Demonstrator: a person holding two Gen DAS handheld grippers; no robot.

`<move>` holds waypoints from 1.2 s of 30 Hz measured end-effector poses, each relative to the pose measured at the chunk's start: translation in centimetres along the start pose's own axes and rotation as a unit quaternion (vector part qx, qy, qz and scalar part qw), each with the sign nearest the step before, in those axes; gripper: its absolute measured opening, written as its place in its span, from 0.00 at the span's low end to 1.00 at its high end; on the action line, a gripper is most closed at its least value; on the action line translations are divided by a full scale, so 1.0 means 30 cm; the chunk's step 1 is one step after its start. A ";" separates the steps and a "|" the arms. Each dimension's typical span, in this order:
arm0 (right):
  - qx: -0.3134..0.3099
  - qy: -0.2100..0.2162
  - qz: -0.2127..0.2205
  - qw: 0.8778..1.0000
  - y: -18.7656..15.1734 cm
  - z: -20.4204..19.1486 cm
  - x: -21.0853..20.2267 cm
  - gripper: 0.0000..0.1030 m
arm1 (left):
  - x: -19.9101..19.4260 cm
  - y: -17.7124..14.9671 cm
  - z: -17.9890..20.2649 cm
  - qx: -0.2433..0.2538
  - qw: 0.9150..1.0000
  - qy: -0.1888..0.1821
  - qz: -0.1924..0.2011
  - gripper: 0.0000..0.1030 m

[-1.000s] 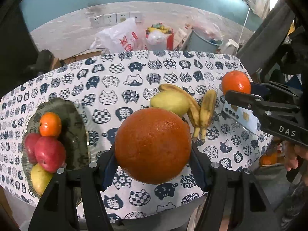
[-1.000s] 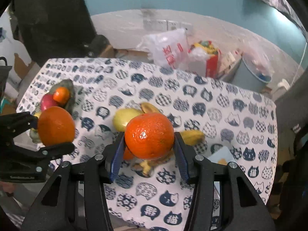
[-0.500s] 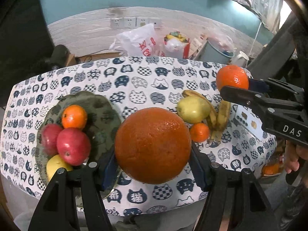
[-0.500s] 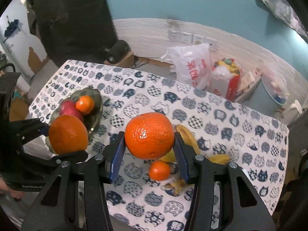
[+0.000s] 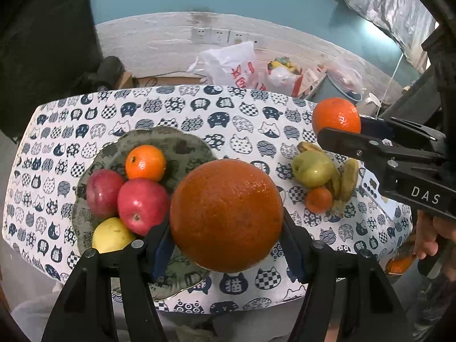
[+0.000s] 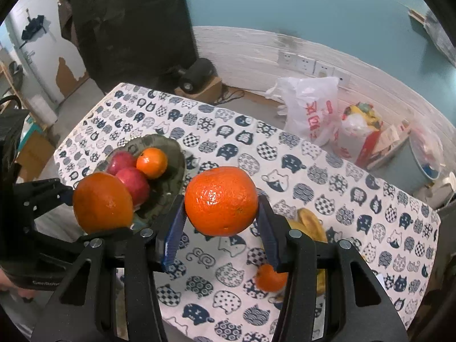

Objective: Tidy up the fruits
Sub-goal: 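Carry the large orange with the left tool while the right tool carries the mandarin to the bowl, then release the large orange into the bowl with the left tool while the right tool releases the mandarin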

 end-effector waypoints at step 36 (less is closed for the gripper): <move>-0.046 0.050 -0.108 0.992 -0.033 -0.223 0.400 0.47 | 0.197 -0.200 -0.231 -0.076 0.991 0.013 -0.111 0.66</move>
Point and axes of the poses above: each gripper's, at about its wrist camera, not at the fingertips, and x roughly the way its jaws point, z to its right, y to its top, the point moved 8 cm from there along x, roughly the way its jaws point, and after that the axes turned 10 degrees about y, right-handed, at the moved point
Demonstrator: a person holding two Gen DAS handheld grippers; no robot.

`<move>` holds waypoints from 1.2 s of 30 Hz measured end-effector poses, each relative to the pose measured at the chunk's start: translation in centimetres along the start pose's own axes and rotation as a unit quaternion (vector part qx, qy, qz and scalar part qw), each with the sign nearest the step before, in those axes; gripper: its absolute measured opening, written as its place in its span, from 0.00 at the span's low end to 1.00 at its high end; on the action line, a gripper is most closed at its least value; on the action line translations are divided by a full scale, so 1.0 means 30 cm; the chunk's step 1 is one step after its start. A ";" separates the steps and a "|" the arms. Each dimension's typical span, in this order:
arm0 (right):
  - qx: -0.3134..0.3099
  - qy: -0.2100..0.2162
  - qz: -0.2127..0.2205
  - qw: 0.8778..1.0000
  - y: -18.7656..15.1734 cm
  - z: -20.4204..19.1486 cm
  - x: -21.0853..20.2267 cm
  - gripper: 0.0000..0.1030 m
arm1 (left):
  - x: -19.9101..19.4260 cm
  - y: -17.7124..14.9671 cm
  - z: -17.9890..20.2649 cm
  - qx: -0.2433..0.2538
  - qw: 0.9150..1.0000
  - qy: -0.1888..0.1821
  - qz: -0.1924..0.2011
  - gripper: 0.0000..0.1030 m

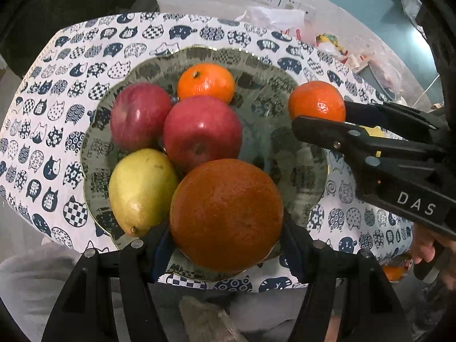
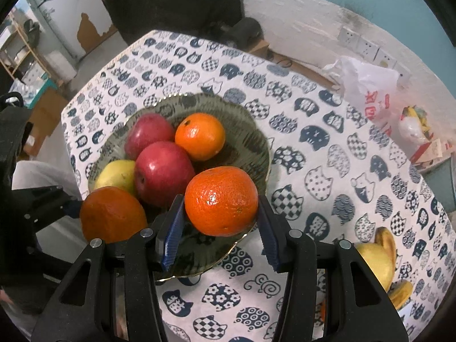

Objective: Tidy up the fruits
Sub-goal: 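Release the large orange into the bowl with the left tool while the right tool releases the mandarin, then withdraw both tools from the bowl toward the remaining fruit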

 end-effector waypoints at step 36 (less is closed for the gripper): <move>0.007 0.028 -0.017 0.999 -0.041 -0.026 0.045 0.51 | -0.029 0.013 -0.029 0.007 0.999 0.029 0.013 0.70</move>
Point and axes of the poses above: each gripper's, at about its wrist camera, not at the fingertips, and x roughly the way its jaws point, z to its right, y to its top, the point moved 8 cm from there along x, roughly the way its jaws point, and after that the axes turned 10 degrees about y, right-handed, at the moved point
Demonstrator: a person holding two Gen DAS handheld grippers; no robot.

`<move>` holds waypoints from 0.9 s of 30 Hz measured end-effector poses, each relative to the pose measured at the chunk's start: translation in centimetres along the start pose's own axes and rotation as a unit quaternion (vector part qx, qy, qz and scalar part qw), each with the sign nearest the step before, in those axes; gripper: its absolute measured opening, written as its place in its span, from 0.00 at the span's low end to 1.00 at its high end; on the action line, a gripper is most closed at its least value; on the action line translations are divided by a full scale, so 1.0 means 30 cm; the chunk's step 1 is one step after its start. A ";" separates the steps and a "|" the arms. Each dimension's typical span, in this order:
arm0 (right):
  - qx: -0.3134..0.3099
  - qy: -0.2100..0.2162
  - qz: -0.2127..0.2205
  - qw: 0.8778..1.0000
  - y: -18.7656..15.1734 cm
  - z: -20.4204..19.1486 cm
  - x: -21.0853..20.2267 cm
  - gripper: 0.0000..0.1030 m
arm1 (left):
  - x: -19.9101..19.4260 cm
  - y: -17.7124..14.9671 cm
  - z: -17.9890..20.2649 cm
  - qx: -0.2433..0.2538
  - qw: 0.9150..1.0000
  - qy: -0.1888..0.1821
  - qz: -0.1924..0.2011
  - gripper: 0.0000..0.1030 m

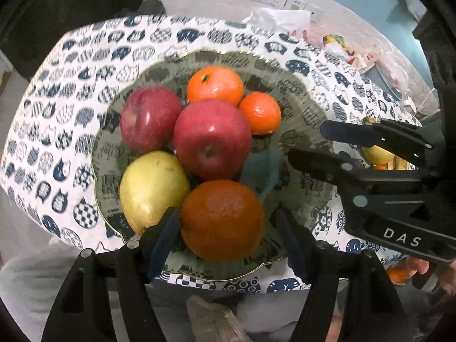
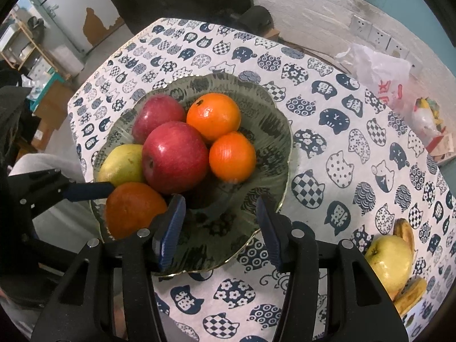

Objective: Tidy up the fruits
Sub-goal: 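Withdraw both tools from the bowl toward the remaining fruit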

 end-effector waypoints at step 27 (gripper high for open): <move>0.078 -0.089 0.050 0.992 -0.164 0.395 -0.293 0.72 | -0.086 0.124 0.367 0.138 0.987 0.023 0.083 0.75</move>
Point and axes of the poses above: each gripper's, at about its wrist camera, not at the fingertips, and x roughly the way its jaws point, z to its right, y to its top, the point moved 8 cm from there along x, roughly the way its jaws point, and after that the axes turned 10 degrees about y, right-handed, at the moved point
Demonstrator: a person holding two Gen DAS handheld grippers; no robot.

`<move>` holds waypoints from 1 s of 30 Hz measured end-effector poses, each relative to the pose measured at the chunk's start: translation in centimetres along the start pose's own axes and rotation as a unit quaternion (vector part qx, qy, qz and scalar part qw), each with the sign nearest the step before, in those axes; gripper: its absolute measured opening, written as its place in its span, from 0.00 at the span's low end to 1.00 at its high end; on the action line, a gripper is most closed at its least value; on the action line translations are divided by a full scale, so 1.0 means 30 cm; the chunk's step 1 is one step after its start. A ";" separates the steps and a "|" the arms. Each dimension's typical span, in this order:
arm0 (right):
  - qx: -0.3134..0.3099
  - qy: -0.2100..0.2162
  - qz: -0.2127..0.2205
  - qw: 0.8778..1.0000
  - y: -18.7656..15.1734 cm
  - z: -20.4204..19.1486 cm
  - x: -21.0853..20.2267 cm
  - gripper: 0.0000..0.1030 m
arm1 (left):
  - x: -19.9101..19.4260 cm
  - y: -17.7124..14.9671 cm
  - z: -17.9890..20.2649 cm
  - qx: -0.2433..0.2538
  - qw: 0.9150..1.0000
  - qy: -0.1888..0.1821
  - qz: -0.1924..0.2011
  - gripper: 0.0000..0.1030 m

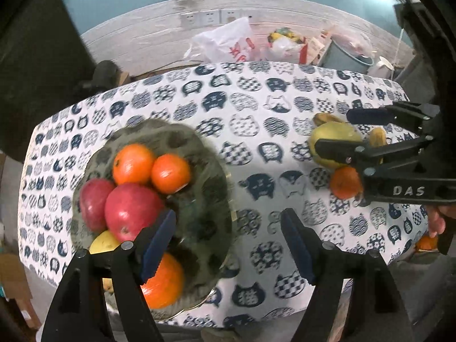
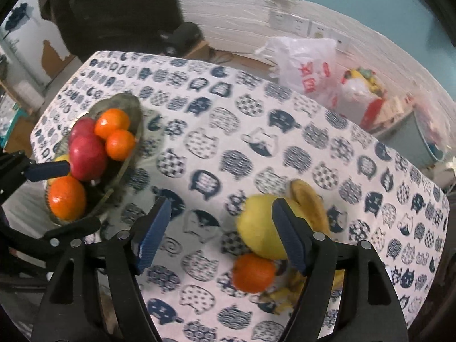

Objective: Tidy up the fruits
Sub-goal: 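Withdraw both tools from the bowl toward the remaining fruit, then grasp the yellow pear with the right tool while the left tool moves toward a mandarin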

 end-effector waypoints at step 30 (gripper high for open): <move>-0.084 -0.076 -0.078 0.991 -0.105 0.172 0.169 0.78 | 0.139 0.098 0.151 0.055 0.998 0.002 -0.018 0.84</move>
Point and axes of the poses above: each gripper's, at about its wrist camera, not at the fingertips, and x roughly the way its jaws point, z to its right, y to its top, the point moved 8 cm from there along x, roughly the way its jaws point, and after that the axes turned 10 degrees about y, right-handed, at the moved point
